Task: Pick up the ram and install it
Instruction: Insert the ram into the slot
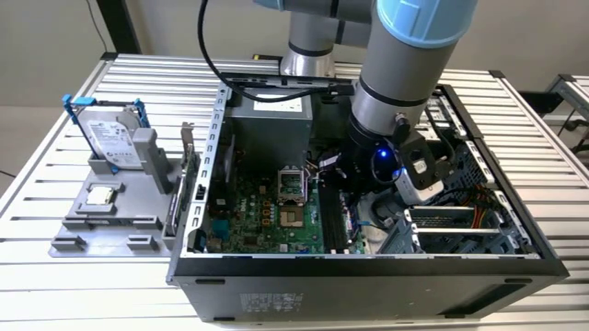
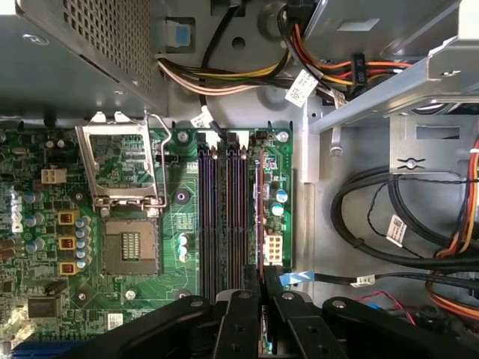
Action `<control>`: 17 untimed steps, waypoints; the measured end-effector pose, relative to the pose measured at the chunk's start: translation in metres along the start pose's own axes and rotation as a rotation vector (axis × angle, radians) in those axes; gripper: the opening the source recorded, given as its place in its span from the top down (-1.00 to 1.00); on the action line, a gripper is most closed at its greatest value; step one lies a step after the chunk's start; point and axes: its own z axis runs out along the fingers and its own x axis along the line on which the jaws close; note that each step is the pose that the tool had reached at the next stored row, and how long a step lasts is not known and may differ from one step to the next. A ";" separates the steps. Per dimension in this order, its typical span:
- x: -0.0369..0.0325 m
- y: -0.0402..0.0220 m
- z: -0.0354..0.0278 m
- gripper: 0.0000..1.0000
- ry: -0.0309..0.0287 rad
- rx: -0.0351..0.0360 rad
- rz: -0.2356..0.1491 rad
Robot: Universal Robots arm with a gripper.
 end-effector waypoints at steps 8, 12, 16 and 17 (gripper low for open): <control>0.0001 0.0000 0.0039 1.00 0.0000 0.0001 0.000; 0.0010 -0.0001 0.0070 1.00 0.0000 0.0005 0.000; 0.0011 -0.0001 0.0116 1.00 -0.0001 0.0011 0.000; 0.0012 -0.0001 0.0129 1.00 -0.0001 0.0010 0.000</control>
